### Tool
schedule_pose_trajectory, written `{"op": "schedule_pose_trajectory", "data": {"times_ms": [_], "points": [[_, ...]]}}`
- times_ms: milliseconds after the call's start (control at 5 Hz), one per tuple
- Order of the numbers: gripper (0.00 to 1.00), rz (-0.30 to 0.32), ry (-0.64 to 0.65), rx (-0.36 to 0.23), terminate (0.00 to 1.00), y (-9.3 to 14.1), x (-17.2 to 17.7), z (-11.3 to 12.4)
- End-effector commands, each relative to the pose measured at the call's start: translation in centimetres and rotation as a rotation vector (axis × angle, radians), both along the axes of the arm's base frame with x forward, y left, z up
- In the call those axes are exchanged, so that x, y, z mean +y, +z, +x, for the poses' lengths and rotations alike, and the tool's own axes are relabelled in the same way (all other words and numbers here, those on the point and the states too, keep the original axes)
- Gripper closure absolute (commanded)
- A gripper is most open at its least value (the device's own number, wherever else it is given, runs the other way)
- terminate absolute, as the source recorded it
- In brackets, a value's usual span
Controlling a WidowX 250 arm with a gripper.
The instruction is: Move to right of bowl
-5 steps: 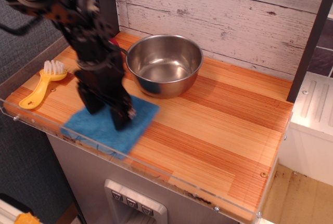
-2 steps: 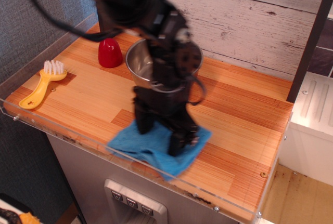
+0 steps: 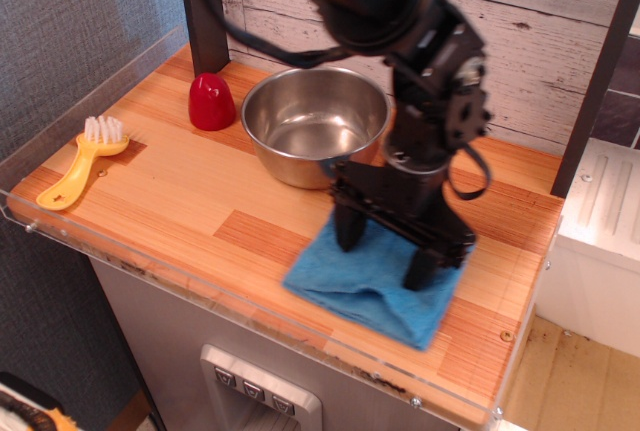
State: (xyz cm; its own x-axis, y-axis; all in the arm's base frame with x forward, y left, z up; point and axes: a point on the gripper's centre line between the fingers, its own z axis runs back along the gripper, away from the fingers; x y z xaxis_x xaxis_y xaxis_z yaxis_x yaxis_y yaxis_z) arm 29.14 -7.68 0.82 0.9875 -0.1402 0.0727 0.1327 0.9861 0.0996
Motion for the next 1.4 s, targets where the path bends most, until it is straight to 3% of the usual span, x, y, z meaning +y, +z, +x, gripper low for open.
{"op": "schedule_pose_trajectory", "data": {"times_ms": [0,200,400,600,1000,1200], "points": [[0.00,-0.087,0.033,-0.047,0.00,2.2,-1.5,-0.3],[0.00,-0.161,0.069,-0.118,0.00,5.6,-0.4,1.6],[0.00,-0.182,0.036,-0.196,0.00,10.6,0.2,3.6],[0.00,-0.174,-0.030,-0.219,0.00,13.3,0.8,4.2],[0.00,-0.135,-0.126,-0.019,0.00,15.2,2.1,4.8],[0.00,-0.122,-0.160,0.032,0.00,14.9,3.1,5.2]]}}
